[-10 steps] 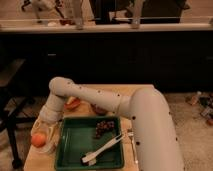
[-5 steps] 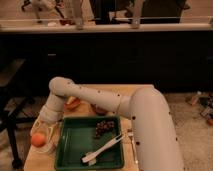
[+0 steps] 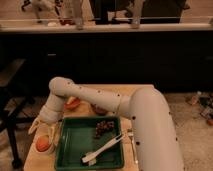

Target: Place apple in paper cup

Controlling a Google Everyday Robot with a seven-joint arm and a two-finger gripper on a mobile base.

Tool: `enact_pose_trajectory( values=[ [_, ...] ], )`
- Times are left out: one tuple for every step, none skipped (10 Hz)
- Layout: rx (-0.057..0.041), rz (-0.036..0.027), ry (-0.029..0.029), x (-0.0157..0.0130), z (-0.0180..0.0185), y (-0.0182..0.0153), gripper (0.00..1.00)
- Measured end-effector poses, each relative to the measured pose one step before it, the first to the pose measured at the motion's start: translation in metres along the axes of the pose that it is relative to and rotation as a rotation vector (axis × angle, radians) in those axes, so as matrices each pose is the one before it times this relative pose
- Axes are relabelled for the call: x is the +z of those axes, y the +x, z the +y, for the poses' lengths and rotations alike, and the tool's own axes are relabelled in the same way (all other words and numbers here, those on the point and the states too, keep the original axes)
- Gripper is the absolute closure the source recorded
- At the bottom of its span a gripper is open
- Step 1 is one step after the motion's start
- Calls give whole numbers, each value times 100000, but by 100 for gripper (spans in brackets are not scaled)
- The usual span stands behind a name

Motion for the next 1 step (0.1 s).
enact_pose_trajectory(
  values=[
    [-2,2,5,-1,0,1,20]
  ],
)
